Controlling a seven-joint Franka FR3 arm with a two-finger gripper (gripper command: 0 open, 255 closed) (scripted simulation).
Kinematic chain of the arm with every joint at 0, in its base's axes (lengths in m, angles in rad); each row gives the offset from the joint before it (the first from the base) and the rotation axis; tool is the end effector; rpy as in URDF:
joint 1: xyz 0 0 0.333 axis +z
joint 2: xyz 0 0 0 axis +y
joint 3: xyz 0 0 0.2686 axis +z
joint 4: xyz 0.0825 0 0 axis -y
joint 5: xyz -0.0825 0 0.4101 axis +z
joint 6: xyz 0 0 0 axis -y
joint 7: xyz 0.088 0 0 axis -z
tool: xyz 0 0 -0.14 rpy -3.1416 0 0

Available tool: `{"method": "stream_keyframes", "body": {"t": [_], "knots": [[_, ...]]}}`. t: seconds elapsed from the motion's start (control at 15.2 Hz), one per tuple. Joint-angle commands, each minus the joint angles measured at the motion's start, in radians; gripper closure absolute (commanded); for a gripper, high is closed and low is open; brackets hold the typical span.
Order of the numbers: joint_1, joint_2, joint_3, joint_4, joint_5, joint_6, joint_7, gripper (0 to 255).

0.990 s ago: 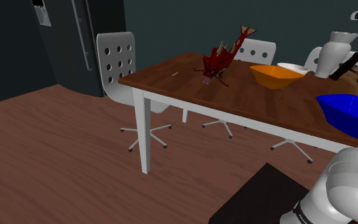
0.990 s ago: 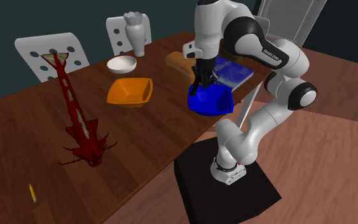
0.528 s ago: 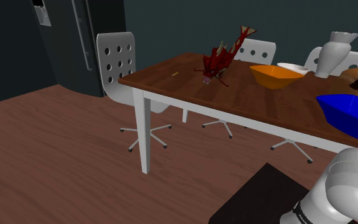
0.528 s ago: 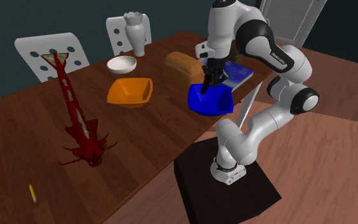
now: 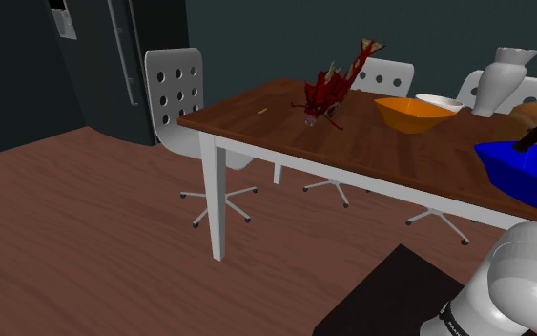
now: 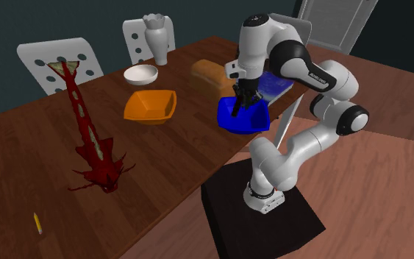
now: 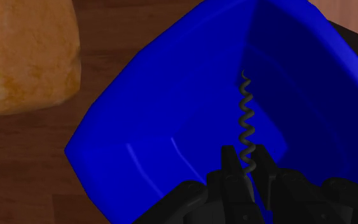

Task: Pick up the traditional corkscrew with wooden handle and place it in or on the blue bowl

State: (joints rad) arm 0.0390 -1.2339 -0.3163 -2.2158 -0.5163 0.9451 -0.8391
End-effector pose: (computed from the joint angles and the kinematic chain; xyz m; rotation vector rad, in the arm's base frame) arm 0.1328 -0.1859 0.6298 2.9662 0.7438 -0.2162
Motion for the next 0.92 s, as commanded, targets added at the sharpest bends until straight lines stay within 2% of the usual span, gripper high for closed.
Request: {"method": "stream_keyframes", "body": {"t": [0.0, 0.46, 0.53, 0.86], "knots": [[-0.003, -0.025, -0.007, -0.040, -0.006, 0.015, 0.006, 255], [-0.003, -0.025, -0.007, -0.039, -0.006, 0.015, 0.006, 255], [-0.003, -0.024, -0.007, -0.039, -0.006, 0.015, 0.006, 0], [-0.003, -0.024, -0.007, -0.039, -0.006, 0.015, 0.006, 0]]}}
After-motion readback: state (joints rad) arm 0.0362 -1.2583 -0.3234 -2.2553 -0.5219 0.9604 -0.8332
